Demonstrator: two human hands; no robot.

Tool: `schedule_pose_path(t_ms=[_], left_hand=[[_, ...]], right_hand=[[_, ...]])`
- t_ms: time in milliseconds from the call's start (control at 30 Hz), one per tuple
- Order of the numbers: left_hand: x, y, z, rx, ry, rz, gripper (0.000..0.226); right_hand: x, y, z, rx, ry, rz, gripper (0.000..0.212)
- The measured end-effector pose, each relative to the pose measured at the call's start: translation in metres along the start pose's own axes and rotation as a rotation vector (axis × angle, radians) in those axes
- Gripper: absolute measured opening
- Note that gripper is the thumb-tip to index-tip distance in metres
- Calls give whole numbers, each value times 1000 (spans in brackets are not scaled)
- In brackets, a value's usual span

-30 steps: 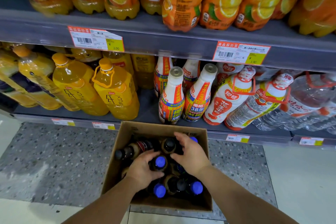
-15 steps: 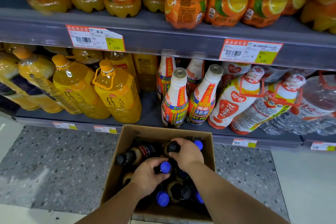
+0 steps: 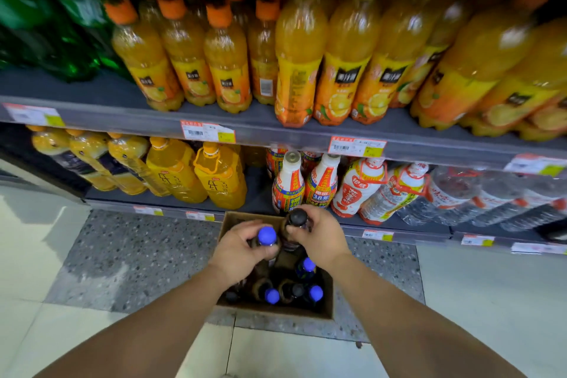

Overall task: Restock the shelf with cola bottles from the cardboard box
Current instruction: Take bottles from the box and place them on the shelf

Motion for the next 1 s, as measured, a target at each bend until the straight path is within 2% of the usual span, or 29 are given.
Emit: schedule_pose_path(t_ms=[100,200,333,500,600,667,800,867,900,1000], left_hand=[[27,7,68,-31,-39,-10,39],[57,15,141,-70,-74,-15,36],[96,29,262,-199,-164,-77,30],[138,56,434,-357,-119,-114,30],[147,73,526,-478,-36,-142,27],[145,82,577,-550,23,-153,25],[110,99,662,-584,204,-216,20],[79,111,703,-643,247,-249,18],[61,118,722,-673,263,-267,20],[0,140,773,-742,308,-329,19]], right_hand=[[42,34,-50,40,13,8,23],[91,73,-103,85,45,59,29],[162,135,-177,103,52,89,31],[266,232,-268,168,-2,157,22],[328,285,-301,199,-122,200,20],[365,317,-314,218,-231,219,21],[436,371,-318,285,-444,296,14],[472,398,-308,281,-502,358,30],[491,413,-301,286,-514,391,32],[554,457,-273,321,-502,471,7]])
Point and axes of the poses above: each hand's wrist, its own y-axis away from the middle knuckle, its own x-axis out of the back of the hand, z = x × y, the point moved 7 cm from there along -y, towards the middle knuckle, and after that the axes turned 12 degrees about -x, right-handed, at the moved point
